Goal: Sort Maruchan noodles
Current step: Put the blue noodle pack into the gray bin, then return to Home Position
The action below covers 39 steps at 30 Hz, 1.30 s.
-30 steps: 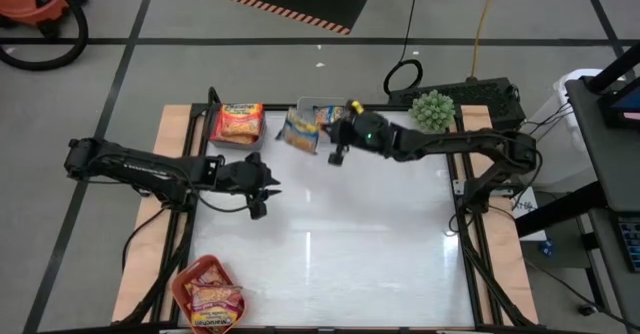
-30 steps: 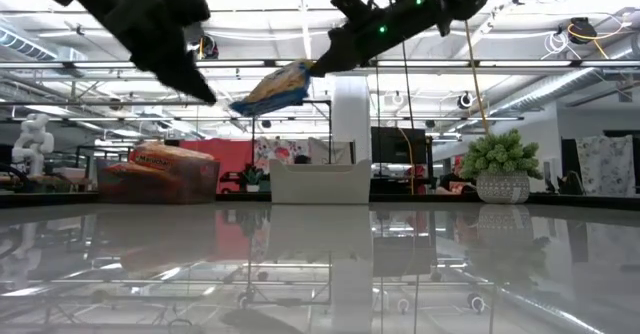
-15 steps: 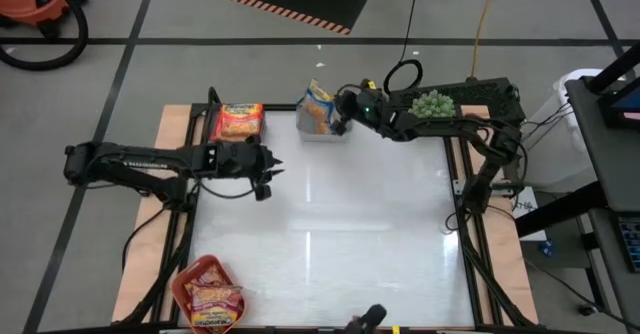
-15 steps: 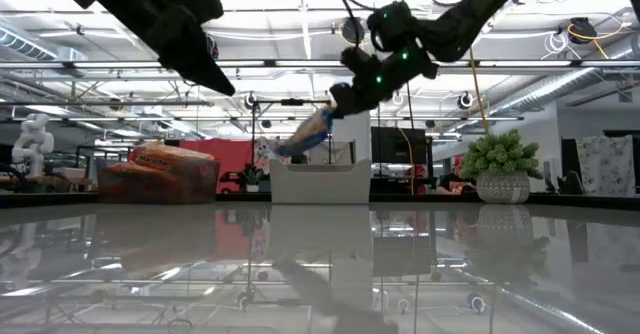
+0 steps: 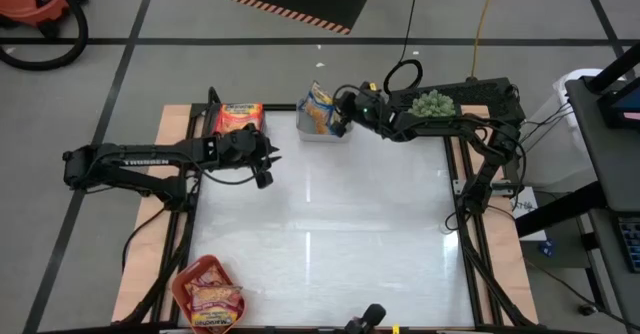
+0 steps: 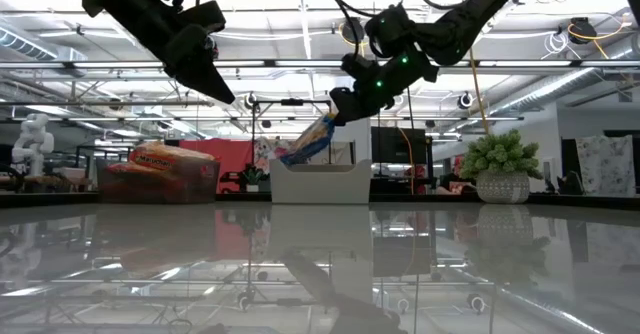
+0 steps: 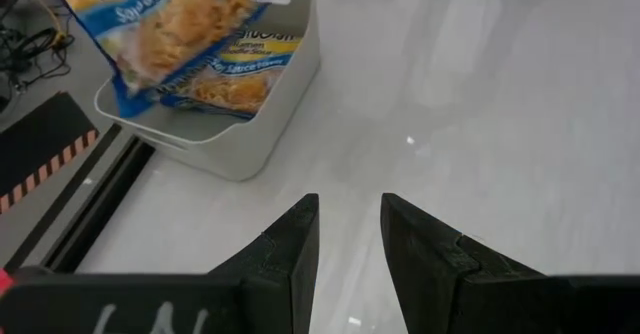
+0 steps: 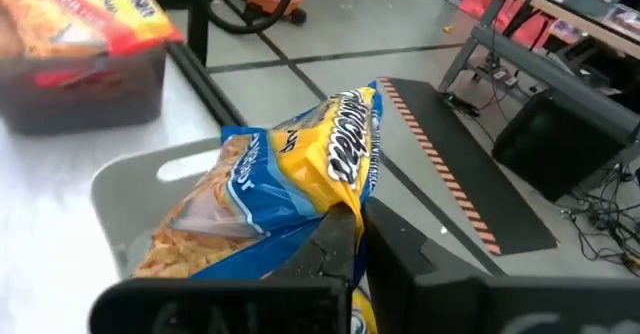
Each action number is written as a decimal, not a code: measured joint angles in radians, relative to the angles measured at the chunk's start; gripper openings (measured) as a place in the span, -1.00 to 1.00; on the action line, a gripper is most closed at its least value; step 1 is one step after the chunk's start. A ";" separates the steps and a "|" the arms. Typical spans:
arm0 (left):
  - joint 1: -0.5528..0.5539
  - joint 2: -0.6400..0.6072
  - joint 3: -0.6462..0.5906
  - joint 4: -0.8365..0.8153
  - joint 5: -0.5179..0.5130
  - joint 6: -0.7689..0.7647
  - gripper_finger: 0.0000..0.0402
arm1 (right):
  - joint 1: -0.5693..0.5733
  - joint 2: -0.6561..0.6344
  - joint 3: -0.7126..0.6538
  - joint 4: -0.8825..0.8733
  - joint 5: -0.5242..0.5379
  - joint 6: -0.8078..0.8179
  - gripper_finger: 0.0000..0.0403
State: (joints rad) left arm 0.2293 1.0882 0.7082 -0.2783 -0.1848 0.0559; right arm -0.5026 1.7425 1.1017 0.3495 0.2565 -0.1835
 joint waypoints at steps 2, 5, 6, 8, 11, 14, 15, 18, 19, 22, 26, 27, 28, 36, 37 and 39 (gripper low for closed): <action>-0.001 0.000 0.000 0.000 0.000 -0.002 -0.43 | 0.001 0.000 0.000 -0.021 -0.006 -0.021 -0.97; -0.001 0.000 0.000 0.000 0.000 -0.014 -0.43 | -0.007 0.000 0.000 -0.061 -0.104 -0.061 -0.97; -0.001 0.000 0.000 0.000 0.000 -0.019 -0.43 | -0.010 0.000 0.000 -0.065 -0.143 -0.067 -0.97; -0.004 0.000 0.000 0.000 0.000 -0.033 -0.43 | -0.021 0.000 0.000 -0.065 -0.207 -0.065 -0.97; -0.015 0.000 0.000 -0.001 0.000 -0.039 -0.43 | -0.035 0.000 0.000 -0.081 -0.233 -0.064 -0.97; -0.033 0.000 0.000 -0.005 0.000 -0.050 -0.43 | -0.051 0.000 0.000 -0.101 -0.231 -0.064 -0.97; -0.039 0.000 0.000 -0.006 0.001 -0.055 -0.43 | -0.056 0.000 0.000 -0.107 -0.232 -0.064 -0.97; -0.056 0.000 0.000 -0.009 0.001 -0.059 -0.43 | -0.073 0.000 0.000 -0.128 -0.232 -0.070 -0.95; -0.060 0.000 0.000 -0.009 0.001 -0.063 -0.43 | -0.078 0.000 0.000 -0.137 -0.232 -0.072 -0.93; -0.073 0.000 0.000 -0.009 0.001 -0.071 -0.43 | -0.093 -0.002 0.000 -0.174 -0.235 -0.094 -0.84; -0.084 0.000 0.000 -0.009 0.001 -0.073 -0.43 | -0.111 -0.007 0.000 -0.179 -0.198 -0.091 -0.65; -0.087 0.000 0.000 -0.010 0.001 -0.074 -0.43 | -0.113 -0.007 0.000 -0.179 -0.174 -0.092 -0.60; -0.088 0.000 0.000 -0.010 0.001 -0.077 -0.43 | -0.113 -0.007 0.000 -0.182 -0.145 -0.094 -0.55; -0.088 0.000 0.000 -0.019 0.001 -0.086 -0.43 | -0.111 -0.007 0.000 -0.140 -0.045 -0.083 -0.28; -0.088 0.000 0.000 -0.019 0.001 -0.084 -0.43 | -0.111 -0.011 0.000 -0.132 -0.051 -0.071 -0.26; -0.087 0.000 0.000 -0.014 0.001 -0.067 -0.43 | -0.106 -0.022 0.000 -0.116 -0.082 -0.057 -0.26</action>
State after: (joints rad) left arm 0.1421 1.0882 0.7082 -0.2921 -0.1841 -0.0114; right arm -0.6085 1.7201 1.1015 0.2334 0.1747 -0.2404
